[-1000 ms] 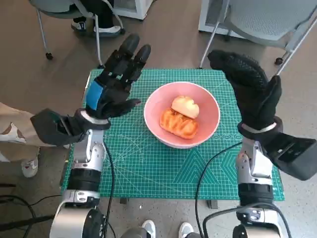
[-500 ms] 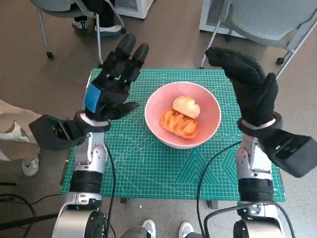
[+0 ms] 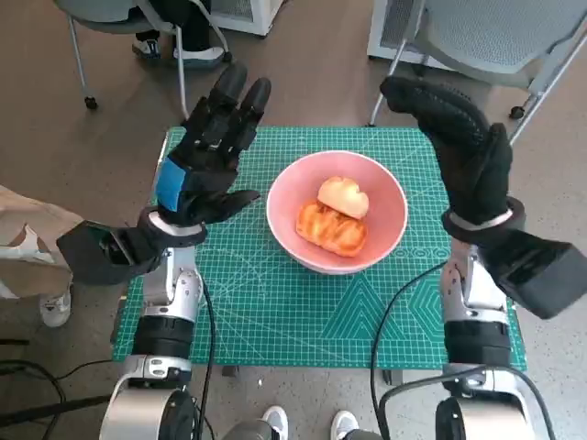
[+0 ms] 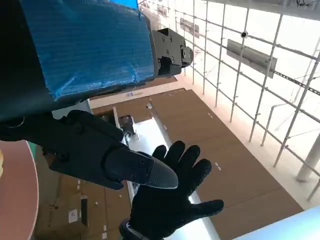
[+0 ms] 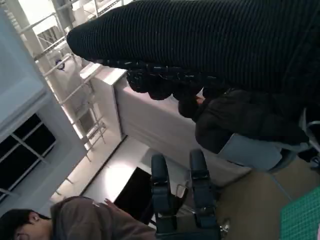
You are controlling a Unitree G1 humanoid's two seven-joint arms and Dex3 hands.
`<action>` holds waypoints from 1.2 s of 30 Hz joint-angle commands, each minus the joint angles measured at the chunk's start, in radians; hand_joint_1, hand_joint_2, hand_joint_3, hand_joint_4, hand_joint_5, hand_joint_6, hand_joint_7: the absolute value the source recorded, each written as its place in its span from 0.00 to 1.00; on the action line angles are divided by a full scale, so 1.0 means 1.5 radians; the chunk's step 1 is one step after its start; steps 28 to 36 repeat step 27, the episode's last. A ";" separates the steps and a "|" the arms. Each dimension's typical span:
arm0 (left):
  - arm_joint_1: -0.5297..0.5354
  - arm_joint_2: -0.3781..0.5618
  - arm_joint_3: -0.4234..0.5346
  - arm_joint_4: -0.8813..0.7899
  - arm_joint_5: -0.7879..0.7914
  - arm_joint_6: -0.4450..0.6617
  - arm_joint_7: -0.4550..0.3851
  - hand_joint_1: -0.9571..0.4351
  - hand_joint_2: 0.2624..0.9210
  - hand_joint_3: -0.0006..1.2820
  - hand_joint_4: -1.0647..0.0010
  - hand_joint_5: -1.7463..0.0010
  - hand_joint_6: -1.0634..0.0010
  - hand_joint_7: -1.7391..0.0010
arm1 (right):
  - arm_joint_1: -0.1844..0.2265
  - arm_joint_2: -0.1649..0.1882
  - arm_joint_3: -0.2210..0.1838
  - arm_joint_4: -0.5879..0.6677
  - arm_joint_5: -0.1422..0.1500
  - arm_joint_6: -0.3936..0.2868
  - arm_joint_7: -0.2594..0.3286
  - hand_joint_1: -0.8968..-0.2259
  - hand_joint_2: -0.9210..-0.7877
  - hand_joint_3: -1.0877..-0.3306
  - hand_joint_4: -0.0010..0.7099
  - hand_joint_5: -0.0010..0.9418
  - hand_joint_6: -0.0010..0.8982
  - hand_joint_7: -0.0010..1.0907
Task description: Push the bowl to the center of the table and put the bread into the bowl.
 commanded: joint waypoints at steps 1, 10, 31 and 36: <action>-0.015 -0.004 0.002 0.013 0.007 -0.017 0.007 0.34 1.00 0.09 1.00 1.00 0.85 0.98 | -0.002 -0.002 0.002 0.016 -0.013 -0.005 -0.010 0.40 0.00 0.50 0.37 0.01 0.12 0.49; -0.034 0.006 -0.003 0.028 0.017 -0.022 0.009 0.32 1.00 0.09 1.00 1.00 0.85 0.98 | -0.010 -0.003 0.006 0.024 -0.014 -0.008 -0.014 0.41 0.00 0.50 0.38 0.01 0.13 0.48; -0.055 0.011 -0.006 0.058 0.033 -0.051 0.009 0.30 1.00 0.08 1.00 1.00 0.84 0.98 | -0.018 0.000 0.009 0.035 -0.017 -0.011 -0.019 0.38 0.00 0.51 0.39 0.01 0.14 0.47; -0.055 0.011 -0.006 0.058 0.033 -0.051 0.009 0.30 1.00 0.08 1.00 1.00 0.84 0.98 | -0.018 0.000 0.009 0.035 -0.017 -0.011 -0.019 0.38 0.00 0.51 0.39 0.01 0.14 0.47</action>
